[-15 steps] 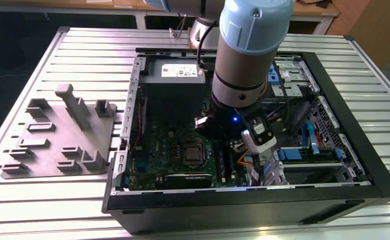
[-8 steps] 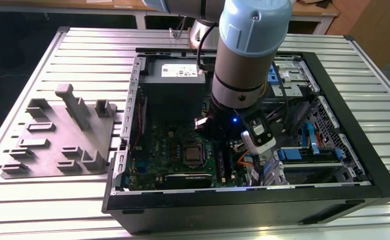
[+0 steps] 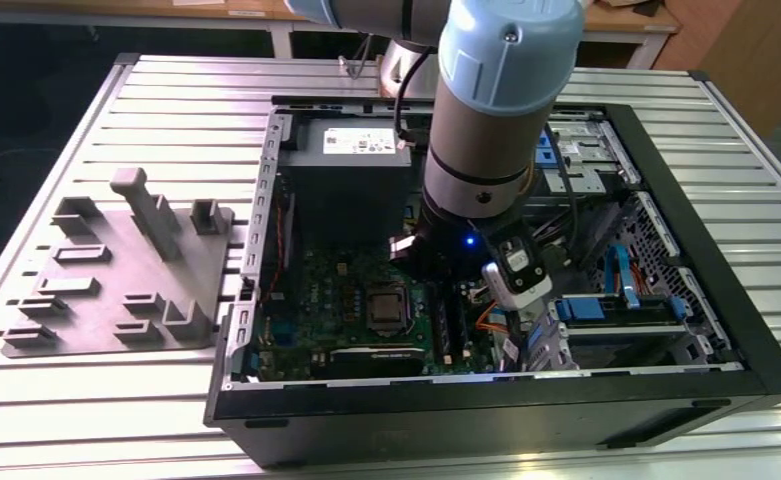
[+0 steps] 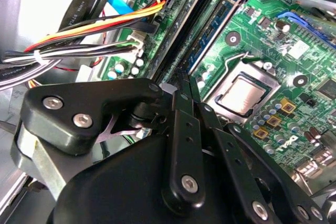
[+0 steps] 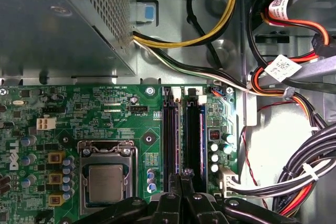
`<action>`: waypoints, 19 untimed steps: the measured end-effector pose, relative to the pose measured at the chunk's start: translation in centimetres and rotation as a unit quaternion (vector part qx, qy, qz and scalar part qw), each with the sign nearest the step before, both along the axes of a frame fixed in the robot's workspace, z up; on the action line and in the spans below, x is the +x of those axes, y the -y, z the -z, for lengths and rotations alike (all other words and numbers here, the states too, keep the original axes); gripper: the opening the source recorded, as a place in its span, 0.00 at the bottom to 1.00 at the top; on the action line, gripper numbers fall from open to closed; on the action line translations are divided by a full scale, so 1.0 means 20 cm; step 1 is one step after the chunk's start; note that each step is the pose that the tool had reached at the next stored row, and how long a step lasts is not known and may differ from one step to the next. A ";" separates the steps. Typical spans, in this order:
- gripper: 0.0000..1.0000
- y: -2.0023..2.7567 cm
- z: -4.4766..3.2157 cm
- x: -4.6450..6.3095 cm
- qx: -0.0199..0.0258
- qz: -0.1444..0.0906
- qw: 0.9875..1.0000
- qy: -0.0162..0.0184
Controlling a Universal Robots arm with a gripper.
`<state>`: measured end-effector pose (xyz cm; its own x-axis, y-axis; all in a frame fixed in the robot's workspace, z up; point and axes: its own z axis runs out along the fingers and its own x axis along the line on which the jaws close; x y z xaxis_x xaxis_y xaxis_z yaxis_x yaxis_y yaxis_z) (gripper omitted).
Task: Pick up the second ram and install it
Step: 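Insert the second ram into the second slot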
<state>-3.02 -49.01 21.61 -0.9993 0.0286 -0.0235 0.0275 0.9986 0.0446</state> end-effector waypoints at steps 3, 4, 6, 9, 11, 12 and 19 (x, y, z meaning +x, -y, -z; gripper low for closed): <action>0.11 0.000 0.000 0.00 0.000 0.000 1.000 0.000; 0.12 0.000 0.001 0.00 0.000 0.000 1.000 0.000; 0.18 0.000 0.001 0.00 0.000 0.000 1.000 0.000; 0.25 0.000 0.001 0.00 0.000 0.000 1.000 0.000; 0.25 0.000 0.001 0.00 0.000 0.000 1.000 0.000; 0.25 0.000 -0.003 0.00 0.000 0.000 1.000 0.000; 0.25 0.000 -0.133 0.00 0.000 0.000 1.000 0.001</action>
